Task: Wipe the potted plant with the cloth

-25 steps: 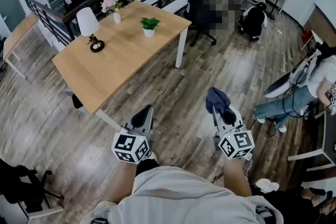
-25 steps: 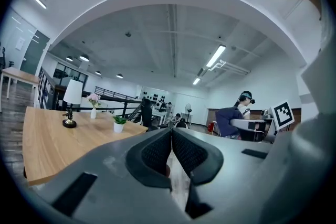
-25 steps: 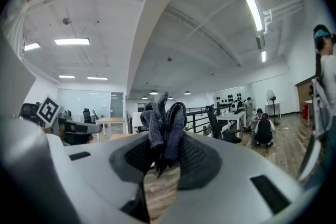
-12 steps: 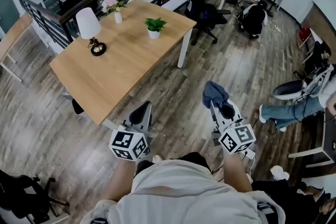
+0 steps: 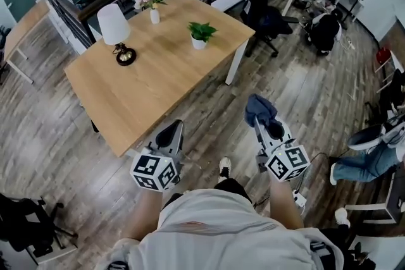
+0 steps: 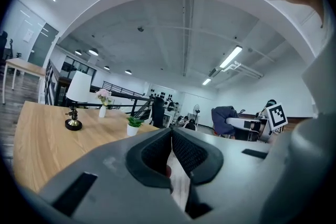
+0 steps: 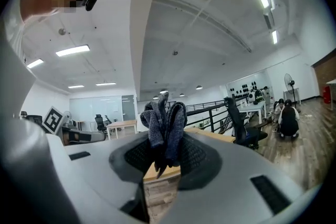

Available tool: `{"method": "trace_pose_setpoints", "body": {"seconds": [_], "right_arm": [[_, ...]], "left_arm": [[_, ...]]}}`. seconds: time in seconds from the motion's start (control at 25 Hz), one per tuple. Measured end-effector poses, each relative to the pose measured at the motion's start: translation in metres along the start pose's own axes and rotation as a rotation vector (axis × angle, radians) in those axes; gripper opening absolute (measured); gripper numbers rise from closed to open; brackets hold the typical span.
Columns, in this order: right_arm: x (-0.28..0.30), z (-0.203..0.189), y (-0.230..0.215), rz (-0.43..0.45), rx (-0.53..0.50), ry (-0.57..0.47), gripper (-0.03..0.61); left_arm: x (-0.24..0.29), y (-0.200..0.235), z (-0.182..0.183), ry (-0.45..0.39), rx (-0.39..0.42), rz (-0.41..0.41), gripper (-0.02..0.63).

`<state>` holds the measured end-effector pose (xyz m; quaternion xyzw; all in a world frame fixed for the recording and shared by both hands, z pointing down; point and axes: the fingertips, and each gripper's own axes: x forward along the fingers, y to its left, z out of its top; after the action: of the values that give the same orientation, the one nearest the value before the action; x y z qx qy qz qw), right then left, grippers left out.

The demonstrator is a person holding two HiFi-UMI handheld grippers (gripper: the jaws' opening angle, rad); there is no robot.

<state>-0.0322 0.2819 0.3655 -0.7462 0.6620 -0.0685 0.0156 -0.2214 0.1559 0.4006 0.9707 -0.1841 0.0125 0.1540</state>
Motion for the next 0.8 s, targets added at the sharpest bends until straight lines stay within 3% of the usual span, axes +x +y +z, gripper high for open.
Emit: {"method": "trace_pose_setpoints", "body": {"seconds": [0.32, 0.56, 0.8], "right_arm": [[0.085, 0.026, -0.098, 0.111, 0.026, -0.006, 0.153], [0.13, 0.024, -0.18, 0.186, 0.059, 0.025, 0.153], [0.18, 0.022, -0.219, 0.251, 0.089, 0.037, 0.153]], "left_arm": [[0.11, 0.008, 0.031, -0.02, 0.017, 0.084, 0.02], [0.183, 0.006, 0.029, -0.017, -0.006, 0.166, 0.02], [0.229, 0.026, 0.027, 0.0, -0.043, 0.233, 0.02]]}}
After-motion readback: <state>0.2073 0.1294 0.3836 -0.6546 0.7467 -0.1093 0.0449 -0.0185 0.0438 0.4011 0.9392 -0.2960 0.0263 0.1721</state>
